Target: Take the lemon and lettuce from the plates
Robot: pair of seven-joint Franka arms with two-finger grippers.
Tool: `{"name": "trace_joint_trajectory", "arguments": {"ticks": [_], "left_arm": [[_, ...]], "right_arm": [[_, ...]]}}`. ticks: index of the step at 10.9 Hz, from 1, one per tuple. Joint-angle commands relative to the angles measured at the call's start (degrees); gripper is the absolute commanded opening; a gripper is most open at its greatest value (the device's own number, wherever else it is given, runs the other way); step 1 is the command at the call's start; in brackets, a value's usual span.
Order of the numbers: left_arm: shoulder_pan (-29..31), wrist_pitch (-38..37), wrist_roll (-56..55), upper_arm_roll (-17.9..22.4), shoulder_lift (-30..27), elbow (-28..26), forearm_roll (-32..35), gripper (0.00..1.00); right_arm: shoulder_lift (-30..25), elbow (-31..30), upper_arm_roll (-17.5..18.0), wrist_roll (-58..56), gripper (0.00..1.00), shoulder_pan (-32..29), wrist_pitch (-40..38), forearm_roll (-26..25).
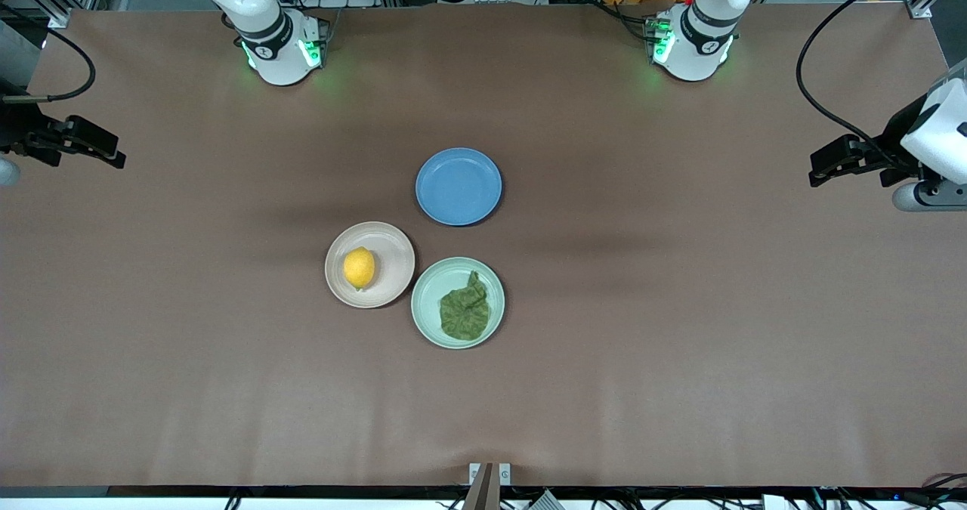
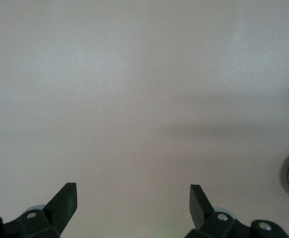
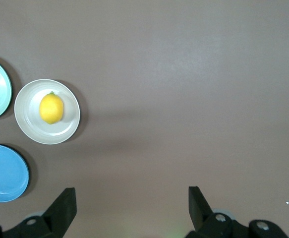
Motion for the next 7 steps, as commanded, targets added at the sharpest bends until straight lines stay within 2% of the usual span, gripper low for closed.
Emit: {"name": "trace_joint_trajectory", "arguments": {"ticks": [1, 7], "left_arm": [[0.4, 0.5, -0.2, -0.2, -0.6, -0.8, -0.7, 1.00], [-0.3, 0.6, -0.2, -0.6, -0.7, -0.6, -0.1, 1.00]], "right_arm": [[0.5, 0.9, 0.4, -0.8, 1.00, -1.4, -0.8, -0.5], [0.1, -0.1, 0.5, -1.6, 1.00, -2.1, -0.9, -0.4]]}}
